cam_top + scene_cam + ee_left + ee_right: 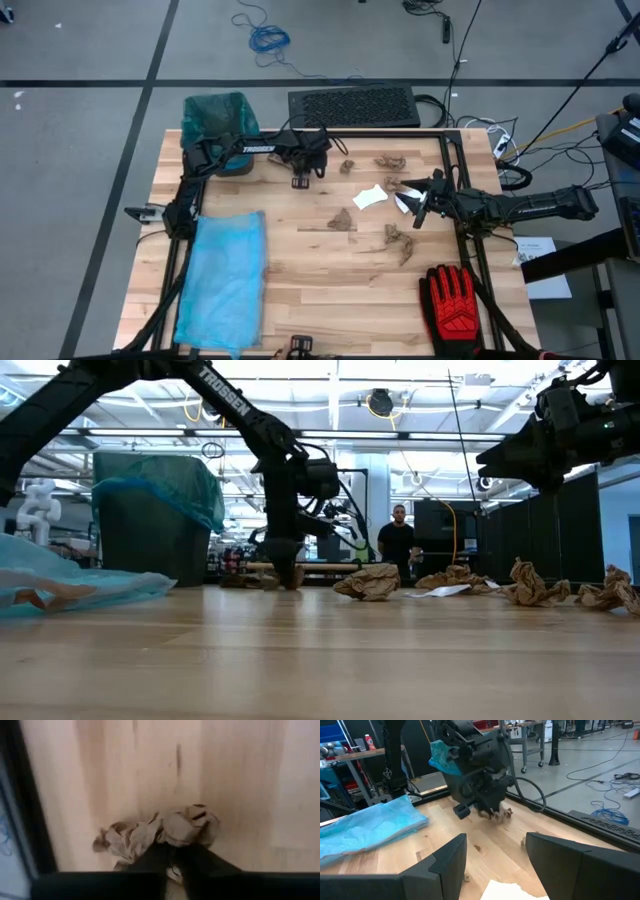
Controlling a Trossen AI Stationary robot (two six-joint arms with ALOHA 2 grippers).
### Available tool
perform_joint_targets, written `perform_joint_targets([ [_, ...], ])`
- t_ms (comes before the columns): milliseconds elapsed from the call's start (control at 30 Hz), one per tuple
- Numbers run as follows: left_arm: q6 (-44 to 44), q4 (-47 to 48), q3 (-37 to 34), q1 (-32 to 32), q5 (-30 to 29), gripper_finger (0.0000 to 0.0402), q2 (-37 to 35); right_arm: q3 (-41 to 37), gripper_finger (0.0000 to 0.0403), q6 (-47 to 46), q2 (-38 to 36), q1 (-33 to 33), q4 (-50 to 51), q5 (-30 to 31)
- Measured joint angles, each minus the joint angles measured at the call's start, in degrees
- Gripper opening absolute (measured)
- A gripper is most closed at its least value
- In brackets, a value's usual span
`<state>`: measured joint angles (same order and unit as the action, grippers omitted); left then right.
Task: Place trash/remove bag and relplace
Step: Put the brown napkin into the black trash bin
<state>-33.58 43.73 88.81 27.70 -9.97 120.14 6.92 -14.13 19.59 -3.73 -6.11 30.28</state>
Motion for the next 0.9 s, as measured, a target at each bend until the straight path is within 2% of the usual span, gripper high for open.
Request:
perform_joint_targets([
  [167, 0.2, 4.6, 3.0, -0.5, -3.0, 0.0004, -5.8, 0.0, 0.0195, 1.5, 0.1, 0.0, -3.9, -0.4],
  [267, 2.7, 7.7, 4.8, -0.9, -4.1, 0.0003, -10.8, 0.0, 0.0171, 4.9, 0.7, 0.0, -10.0, -0.6],
  [400, 10.2, 10.8, 7.1, -0.6, -4.5, 0.0002, -20.3, 0.0, 0.0106, 10.9, 2.2, 0.0, -19.4, -0.4],
  [500, 15.6, 13.5, 7.4, 0.1, -8.5, 0.0001, -27.2, 0.2, 0.0041, 13.9, 3.8, 0.7, -25.8, -0.3],
  [567, 18.4, 16.1, 7.4, 0.5, -14.2, 0.0001, -31.2, 1.9, 0.0011, 14.7, 5.1, 1.3, -25.8, -0.2],
  [667, 23.3, 21.2, 7.4, 1.6, -20.7, 0.0001, -36.1, 5.8, 0.0009, 14.2, 8.7, 2.3, -22.8, -0.7],
  [767, 28.8, 27.8, 7.4, 3.9, -21.4, 0.0001, -38.3, 10.5, 0.0004, 13.5, 13.8, 3.6, -19.0, -2.8],
  [900, 33.2, 34.3, 7.3, 8.6, -21.6, 0.0000, -37.7, 16.9, 0.0002, 13.5, 21.8, 5.5, -15.1, -3.7],
])
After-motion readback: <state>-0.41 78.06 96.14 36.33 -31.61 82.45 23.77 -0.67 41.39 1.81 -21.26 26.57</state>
